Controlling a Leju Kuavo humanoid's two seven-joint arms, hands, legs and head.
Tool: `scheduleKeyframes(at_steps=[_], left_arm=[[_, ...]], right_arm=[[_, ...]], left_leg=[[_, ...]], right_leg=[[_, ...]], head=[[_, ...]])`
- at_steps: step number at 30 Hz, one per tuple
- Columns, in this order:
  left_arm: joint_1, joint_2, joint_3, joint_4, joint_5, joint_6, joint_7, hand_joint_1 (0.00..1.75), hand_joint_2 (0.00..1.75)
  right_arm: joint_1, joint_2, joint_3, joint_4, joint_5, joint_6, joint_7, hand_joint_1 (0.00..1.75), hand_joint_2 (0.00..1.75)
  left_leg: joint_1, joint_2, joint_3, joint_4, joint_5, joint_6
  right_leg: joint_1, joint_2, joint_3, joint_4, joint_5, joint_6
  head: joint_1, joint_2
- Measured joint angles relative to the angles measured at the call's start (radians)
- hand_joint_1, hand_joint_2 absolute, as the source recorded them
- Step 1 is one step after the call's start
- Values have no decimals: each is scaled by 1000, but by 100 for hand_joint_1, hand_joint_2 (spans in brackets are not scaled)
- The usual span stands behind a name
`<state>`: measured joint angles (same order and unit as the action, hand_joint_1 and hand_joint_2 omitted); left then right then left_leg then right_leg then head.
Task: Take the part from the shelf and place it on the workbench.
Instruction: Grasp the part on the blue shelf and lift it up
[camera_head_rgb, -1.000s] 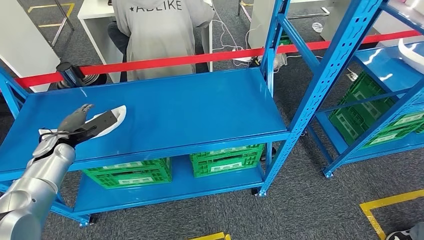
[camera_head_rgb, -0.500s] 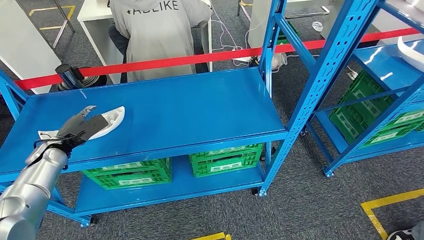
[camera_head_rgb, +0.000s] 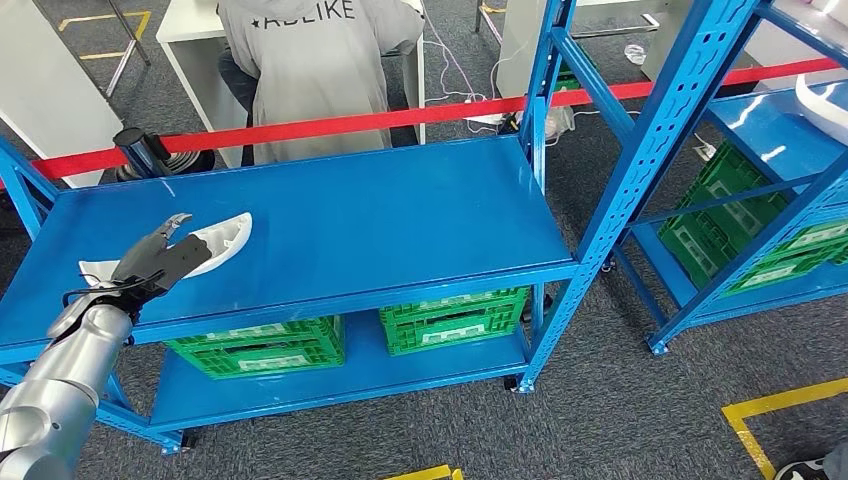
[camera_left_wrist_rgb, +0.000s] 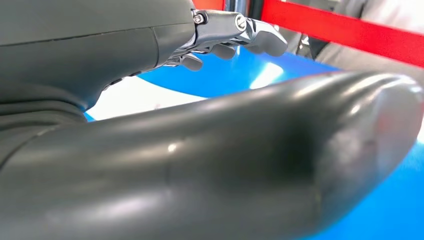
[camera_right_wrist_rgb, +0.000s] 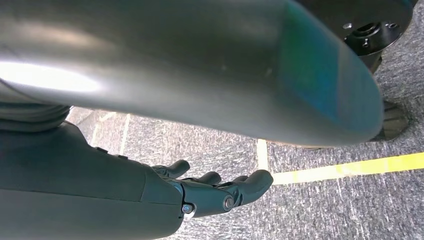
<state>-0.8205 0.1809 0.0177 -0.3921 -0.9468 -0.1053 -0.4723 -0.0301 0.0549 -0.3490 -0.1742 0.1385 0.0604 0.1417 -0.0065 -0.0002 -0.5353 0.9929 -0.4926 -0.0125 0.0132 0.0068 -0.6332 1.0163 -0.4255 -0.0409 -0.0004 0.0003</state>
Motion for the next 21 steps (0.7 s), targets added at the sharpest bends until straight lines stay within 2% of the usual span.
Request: scheduleKeyframes(at_steps=[2,6,14,21], left_arm=[[2,1,-15,-1,10,-10,-1,0,0],[9,3,-42,-1,25,-15,0,0,175],[11,-3,-93,-3,25,-14,35,0,175],[10,-8,-139,-4,0,51,59,0,175]], right_arm=[[0,0,0,0,2,0,0,0,0],[0,0,-2,0,-1,-8,2,0,0],[-1,0,-7,0,-4,-13,8,0,0],[-1,0,-9,0,-4,-13,7,0,0]], left_leg=[[0,0,0,0,0,0],[0,0,0,0,0,0],[0,0,0,0,0,0],[0,0,0,0,0,0]], right_leg=[[0,0,0,0,0,0],[0,0,0,0,0,0],[0,0,0,0,0,0],[0,0,0,0,0,0]], head=[[0,0],[0,0],[0,0],[0,0]])
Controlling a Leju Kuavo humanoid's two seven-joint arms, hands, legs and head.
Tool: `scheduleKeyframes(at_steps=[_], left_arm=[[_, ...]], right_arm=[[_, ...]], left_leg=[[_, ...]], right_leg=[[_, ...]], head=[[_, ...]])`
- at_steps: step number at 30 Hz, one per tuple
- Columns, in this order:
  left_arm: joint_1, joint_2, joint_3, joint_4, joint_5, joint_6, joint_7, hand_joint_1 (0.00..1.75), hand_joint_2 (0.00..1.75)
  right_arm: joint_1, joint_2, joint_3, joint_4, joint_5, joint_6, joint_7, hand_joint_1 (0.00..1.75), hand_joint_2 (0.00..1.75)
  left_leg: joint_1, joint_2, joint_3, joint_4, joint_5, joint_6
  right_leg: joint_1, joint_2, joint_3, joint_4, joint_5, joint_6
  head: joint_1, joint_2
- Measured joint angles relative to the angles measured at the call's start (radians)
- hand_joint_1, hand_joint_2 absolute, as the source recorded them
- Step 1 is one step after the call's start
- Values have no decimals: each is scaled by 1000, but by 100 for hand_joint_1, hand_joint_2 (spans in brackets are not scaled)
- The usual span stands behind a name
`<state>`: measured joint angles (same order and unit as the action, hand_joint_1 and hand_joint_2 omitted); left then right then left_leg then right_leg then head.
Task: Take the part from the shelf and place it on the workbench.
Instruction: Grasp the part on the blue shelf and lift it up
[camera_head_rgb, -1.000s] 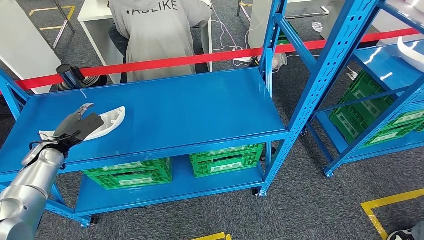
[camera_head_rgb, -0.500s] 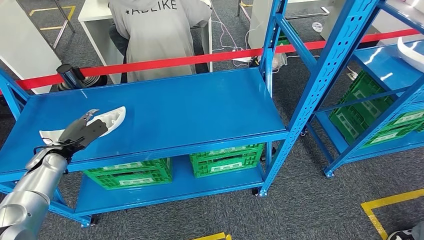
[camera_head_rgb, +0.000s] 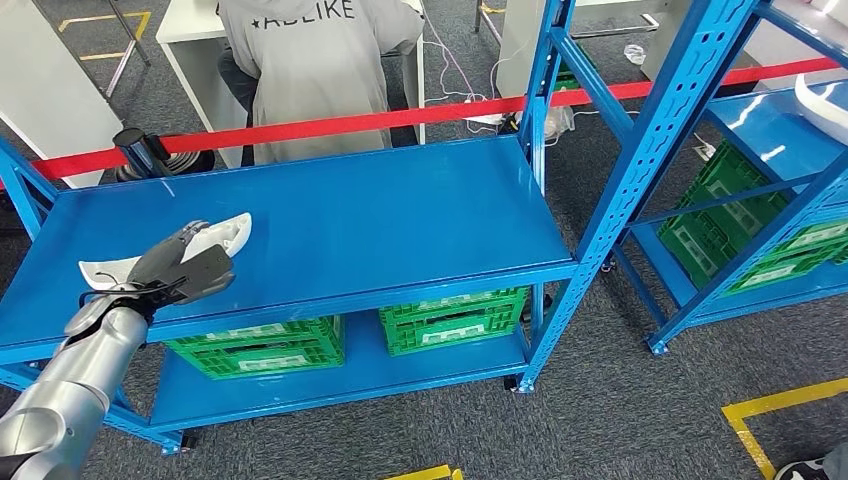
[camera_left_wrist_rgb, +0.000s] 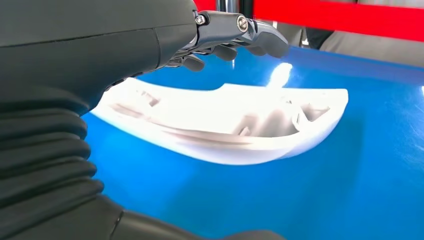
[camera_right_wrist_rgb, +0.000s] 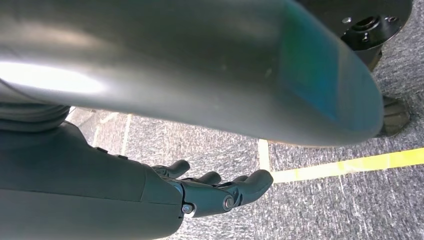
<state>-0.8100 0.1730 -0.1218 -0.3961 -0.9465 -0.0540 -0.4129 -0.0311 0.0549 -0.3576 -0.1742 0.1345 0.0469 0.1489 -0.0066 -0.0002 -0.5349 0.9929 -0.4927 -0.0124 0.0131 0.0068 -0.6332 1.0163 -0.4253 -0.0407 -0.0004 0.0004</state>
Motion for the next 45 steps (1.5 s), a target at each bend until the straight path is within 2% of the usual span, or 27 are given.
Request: scheduleKeyframes(at_steps=[10,25,26,29,30,32,45], left_arm=[[0,-21,-94,-1,-68,120,72,0,175],[9,-37,-160,24,-102,182,138,1,175],[9,-37,-160,27,-102,181,140,15,175],[9,-37,-161,34,-102,177,148,137,175],[9,-37,-161,36,-101,174,151,167,175],[9,-37,-161,41,-101,168,157,175,175],[-9,-39,-161,48,-100,169,162,175,175]], right_arm=[[-1,0,-7,0,2,0,-7,0,0],[0,0,-10,0,9,4,-11,0,0],[0,0,-10,0,9,4,-11,0,0],[0,0,-14,0,9,4,-11,0,0],[0,0,-15,0,9,4,-11,0,0],[0,0,-17,0,9,4,-11,0,0],[-1,0,-24,0,7,1,-12,0,0]], left_leg=[[0,0,0,0,0,0],[0,0,0,0,0,0],[0,0,0,0,0,0],[0,0,0,0,0,0],[0,0,0,0,0,0],[0,0,0,0,0,0],[0,0,0,0,-1,1]], right_leg=[[0,0,0,0,0,0],[0,0,0,0,0,0],[0,0,0,0,0,0],[0,0,0,0,0,0],[0,0,0,0,0,0],[0,0,0,0,0,0],[-1,0,2,0,0,0]], head=[[0,0],[0,0],[0,0],[0,0],[0,0],[0,0],[0,0]])
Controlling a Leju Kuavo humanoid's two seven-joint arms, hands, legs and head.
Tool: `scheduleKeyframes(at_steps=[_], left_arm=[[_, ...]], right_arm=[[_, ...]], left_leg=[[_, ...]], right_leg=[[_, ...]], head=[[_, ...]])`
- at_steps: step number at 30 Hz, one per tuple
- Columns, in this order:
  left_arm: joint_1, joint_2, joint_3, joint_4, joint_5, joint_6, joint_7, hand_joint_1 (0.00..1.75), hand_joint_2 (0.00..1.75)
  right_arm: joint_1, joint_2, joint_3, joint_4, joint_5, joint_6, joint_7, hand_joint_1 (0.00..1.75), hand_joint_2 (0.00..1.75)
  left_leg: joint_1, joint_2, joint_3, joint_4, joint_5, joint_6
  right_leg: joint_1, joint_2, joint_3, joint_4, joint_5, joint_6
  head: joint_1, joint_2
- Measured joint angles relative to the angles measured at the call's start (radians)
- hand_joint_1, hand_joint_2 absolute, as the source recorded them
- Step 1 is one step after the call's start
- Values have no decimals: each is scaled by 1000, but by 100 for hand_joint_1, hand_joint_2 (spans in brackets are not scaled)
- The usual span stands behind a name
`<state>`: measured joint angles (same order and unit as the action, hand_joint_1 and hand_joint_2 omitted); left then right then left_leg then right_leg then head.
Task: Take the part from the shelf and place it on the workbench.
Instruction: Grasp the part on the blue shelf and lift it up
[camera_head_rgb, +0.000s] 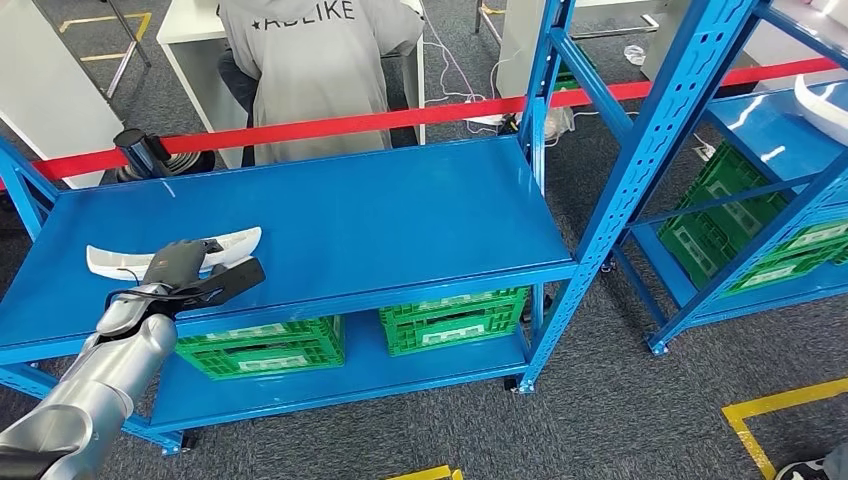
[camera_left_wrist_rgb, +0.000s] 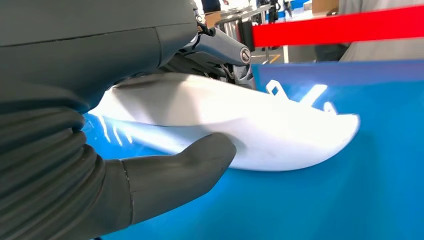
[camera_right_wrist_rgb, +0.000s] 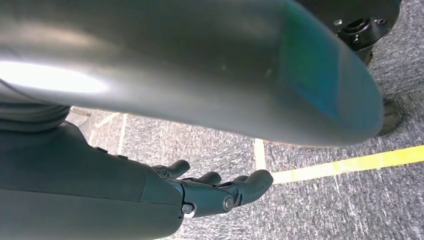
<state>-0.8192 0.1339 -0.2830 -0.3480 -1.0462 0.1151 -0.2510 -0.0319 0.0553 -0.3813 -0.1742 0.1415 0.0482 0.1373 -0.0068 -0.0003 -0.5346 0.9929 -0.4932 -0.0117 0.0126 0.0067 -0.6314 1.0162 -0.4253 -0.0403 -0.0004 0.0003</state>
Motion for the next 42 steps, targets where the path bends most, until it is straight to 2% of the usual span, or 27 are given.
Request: scheduleKeyframes(at_steps=[14,16,18,20,27,35,42], left_arm=[[-10,-3,-1,1,1,0,-7,175,175],[-10,-3,-1,1,4,-1,-8,154,175],[-10,-4,-1,2,11,-2,-14,66,175],[-7,-4,-1,2,23,-1,-28,0,175],[8,-10,-1,2,44,46,-45,0,175],[13,-15,0,2,90,76,-82,0,175],[13,-24,0,2,92,85,-82,0,175]], right_arm=[[0,0,0,0,3,2,-1,0,0],[0,0,0,0,4,1,-1,0,0],[0,0,0,0,4,0,-1,0,0],[0,0,0,0,4,0,0,0,0],[0,0,-2,0,2,-3,-2,0,0],[0,0,-11,0,1,-3,-6,0,0],[0,0,-19,0,1,-3,-8,0,0]], left_leg=[[0,0,3,0,0,0],[0,0,3,0,0,0],[0,0,3,0,0,0],[0,0,3,0,0,0],[0,0,4,0,0,0],[0,0,4,0,0,1],[0,0,4,0,0,1]], right_leg=[[0,0,3,0,0,0],[0,0,3,0,0,0],[0,0,3,0,0,0],[0,0,4,0,0,0],[0,0,3,0,0,0],[0,0,3,0,0,0],[0,0,3,0,0,0]], head=[[0,0],[0,0],[0,0],[0,0],[0,0],[0,0],[0,0]])
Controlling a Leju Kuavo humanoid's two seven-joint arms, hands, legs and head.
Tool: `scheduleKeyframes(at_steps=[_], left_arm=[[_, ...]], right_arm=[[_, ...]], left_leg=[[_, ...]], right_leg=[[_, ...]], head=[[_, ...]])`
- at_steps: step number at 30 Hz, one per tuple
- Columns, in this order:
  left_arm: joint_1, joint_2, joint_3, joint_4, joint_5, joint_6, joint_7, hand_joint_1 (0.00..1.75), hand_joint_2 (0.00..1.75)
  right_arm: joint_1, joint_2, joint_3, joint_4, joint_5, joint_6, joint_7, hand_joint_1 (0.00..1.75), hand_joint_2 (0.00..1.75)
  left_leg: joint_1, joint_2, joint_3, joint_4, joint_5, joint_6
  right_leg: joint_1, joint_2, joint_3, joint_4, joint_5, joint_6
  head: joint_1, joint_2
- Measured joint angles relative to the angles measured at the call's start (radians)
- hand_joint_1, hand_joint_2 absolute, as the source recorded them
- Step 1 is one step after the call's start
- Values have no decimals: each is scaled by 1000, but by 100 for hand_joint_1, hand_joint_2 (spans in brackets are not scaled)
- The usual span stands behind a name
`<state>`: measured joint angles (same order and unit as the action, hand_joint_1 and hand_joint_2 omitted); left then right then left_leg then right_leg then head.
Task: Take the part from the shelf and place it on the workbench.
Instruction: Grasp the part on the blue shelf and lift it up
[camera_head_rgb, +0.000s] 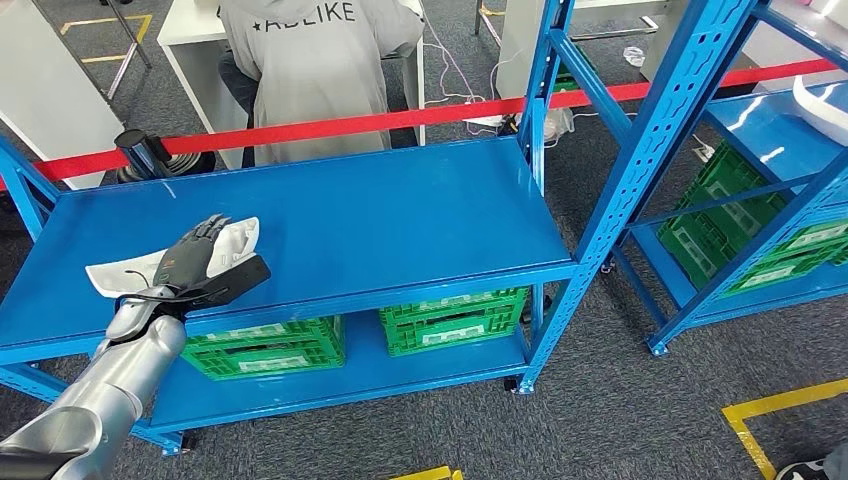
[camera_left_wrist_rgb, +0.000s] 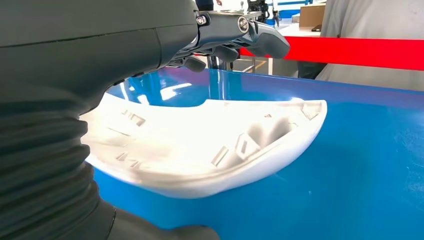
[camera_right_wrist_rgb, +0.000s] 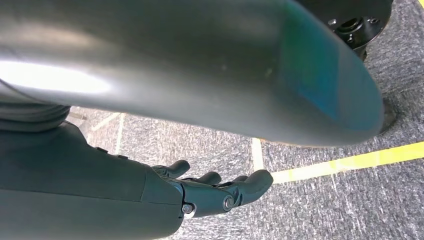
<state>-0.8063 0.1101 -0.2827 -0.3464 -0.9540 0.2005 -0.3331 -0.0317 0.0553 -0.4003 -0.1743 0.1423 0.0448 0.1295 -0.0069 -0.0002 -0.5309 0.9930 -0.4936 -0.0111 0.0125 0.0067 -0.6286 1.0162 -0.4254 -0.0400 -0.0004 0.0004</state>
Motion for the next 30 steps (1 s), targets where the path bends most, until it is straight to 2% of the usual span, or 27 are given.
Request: scheduleKeyframes(at_steps=[30], left_arm=[[-2,-9,0,0,-24,-10,64,0,175]], right_arm=[[0,0,-8,0,0,-6,-5,0,0]], left_leg=[[0,0,0,0,0,0]], right_leg=[[0,0,0,0,0,0]], head=[[0,0]])
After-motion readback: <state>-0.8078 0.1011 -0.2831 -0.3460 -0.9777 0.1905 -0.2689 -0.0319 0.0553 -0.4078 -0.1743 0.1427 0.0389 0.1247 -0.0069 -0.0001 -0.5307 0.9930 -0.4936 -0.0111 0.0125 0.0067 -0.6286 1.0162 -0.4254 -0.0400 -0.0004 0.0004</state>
